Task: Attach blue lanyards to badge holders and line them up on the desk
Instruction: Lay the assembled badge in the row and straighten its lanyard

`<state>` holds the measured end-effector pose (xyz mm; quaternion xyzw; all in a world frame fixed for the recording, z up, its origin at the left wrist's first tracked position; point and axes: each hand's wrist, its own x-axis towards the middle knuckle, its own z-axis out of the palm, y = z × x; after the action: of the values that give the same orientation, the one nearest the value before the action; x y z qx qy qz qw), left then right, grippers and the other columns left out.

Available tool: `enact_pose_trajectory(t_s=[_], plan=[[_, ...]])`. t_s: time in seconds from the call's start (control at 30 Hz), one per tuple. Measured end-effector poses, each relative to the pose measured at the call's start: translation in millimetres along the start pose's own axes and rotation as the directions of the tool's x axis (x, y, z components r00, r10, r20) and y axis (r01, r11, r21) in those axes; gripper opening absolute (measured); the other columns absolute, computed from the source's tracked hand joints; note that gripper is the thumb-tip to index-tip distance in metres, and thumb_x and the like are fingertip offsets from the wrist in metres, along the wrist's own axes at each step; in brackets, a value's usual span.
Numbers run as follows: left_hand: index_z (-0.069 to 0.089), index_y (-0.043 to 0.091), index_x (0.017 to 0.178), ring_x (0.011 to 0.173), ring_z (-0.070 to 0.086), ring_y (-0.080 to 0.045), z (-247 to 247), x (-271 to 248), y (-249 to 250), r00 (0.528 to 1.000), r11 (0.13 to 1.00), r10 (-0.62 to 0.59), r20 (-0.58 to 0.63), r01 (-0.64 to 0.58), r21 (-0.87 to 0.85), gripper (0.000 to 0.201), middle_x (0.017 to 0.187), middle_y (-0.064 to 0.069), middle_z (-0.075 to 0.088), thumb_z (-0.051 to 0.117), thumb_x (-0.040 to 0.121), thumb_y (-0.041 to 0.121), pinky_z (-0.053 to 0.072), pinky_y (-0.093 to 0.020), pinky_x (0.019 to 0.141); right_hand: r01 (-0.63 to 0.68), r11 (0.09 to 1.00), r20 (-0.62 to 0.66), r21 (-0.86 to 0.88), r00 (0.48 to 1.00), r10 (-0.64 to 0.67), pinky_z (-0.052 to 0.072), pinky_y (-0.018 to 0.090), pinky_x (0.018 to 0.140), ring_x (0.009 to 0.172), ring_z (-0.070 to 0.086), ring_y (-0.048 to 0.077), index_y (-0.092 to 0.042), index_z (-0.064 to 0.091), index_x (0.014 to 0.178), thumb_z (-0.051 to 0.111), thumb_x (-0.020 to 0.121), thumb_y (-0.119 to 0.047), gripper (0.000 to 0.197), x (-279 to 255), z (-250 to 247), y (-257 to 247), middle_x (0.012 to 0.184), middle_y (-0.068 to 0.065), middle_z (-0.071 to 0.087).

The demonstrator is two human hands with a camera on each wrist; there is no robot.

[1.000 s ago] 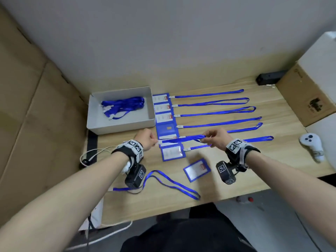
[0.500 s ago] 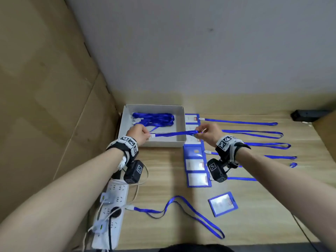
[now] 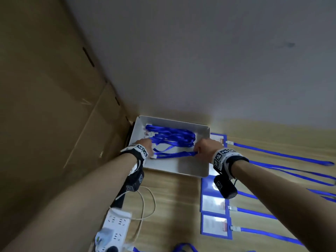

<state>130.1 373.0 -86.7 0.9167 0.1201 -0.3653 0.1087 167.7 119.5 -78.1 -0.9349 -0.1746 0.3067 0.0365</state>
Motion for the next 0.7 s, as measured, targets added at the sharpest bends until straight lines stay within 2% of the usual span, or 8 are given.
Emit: enact_pose_trajectory(t_s=[0.1,0.2,0.3,0.37,0.53,0.63,0.7], plan=[[0.058,0.007,0.113,0.105,0.063,-0.032,4,19,2,0.998,0.995,0.022,0.058,-0.028,0.094,0.028,0.117,-0.013,0.064,0.064,0.090,0.024,0.049,-0.035,0.080,0.071,0.967,0.054,-0.243,0.997,-0.059,0.044,0.031,0.082,0.102,0.064,0.029,-0.026,0.068,0.107,0.051,0.093,-0.030,0.022,19,3,-3,0.112,0.005,0.067],[0.056,0.005,0.120,0.111,0.061,-0.032,1,36,5,0.999,0.990,0.017,0.032,-0.021,0.141,0.031,0.123,-0.015,0.061,0.059,0.094,0.021,0.049,-0.034,0.086,0.119,0.932,0.078,-0.342,0.992,-0.098,0.042,0.032,0.081,0.107,0.064,0.030,-0.024,0.066,0.110,0.049,0.097,-0.027,0.022,37,5,-1,0.116,0.007,0.067],[0.050,0.004,0.131,0.119,0.056,-0.033,-7,50,7,1.000,0.987,0.023,-0.016,-0.020,0.160,0.039,0.132,-0.016,0.055,0.057,0.096,0.020,0.047,-0.036,0.094,0.137,0.914,0.072,-0.381,0.990,-0.118,0.039,0.032,0.094,0.107,0.063,0.029,-0.027,0.067,0.109,0.051,0.094,-0.023,0.022,49,8,1,0.114,0.005,0.068],[0.051,0.006,0.131,0.118,0.057,-0.033,-14,58,8,0.999,0.983,0.025,-0.041,-0.017,0.181,0.039,0.131,-0.016,0.057,0.058,0.095,0.020,0.047,-0.037,0.094,0.133,0.912,0.045,-0.388,0.991,-0.125,0.035,0.034,0.101,0.109,0.061,0.028,-0.027,0.067,0.111,0.051,0.092,-0.024,0.024,55,11,4,0.112,0.005,0.068],[0.053,0.006,0.122,0.111,0.059,-0.036,-20,65,6,0.992,0.984,0.007,-0.124,0.015,0.179,0.029,0.123,-0.017,0.060,0.054,0.095,0.016,0.050,-0.040,0.088,0.147,0.895,-0.049,-0.422,0.982,-0.184,0.031,0.037,0.104,0.113,0.055,0.026,-0.027,0.067,0.112,0.046,0.094,-0.039,0.030,60,21,11,0.109,0.001,0.067],[0.054,0.008,0.120,0.108,0.060,-0.034,-18,62,3,0.993,0.986,0.017,-0.120,0.003,0.166,0.027,0.120,-0.016,0.061,0.053,0.094,0.017,0.050,-0.038,0.084,0.173,0.893,-0.056,-0.415,0.975,-0.214,0.030,0.034,0.103,0.112,0.053,0.022,-0.029,0.065,0.114,0.047,0.093,-0.037,0.029,58,25,15,0.109,-0.004,0.066],[0.053,0.010,0.120,0.108,0.059,-0.034,-19,56,2,0.992,0.979,0.045,-0.120,-0.020,0.201,0.029,0.120,-0.015,0.060,0.054,0.094,0.022,0.048,-0.037,0.082,0.179,0.916,-0.065,-0.358,0.974,-0.215,0.031,0.035,0.106,0.116,0.050,0.023,-0.031,0.064,0.122,0.049,0.093,-0.035,0.033,53,24,15,0.118,-0.003,0.062]])
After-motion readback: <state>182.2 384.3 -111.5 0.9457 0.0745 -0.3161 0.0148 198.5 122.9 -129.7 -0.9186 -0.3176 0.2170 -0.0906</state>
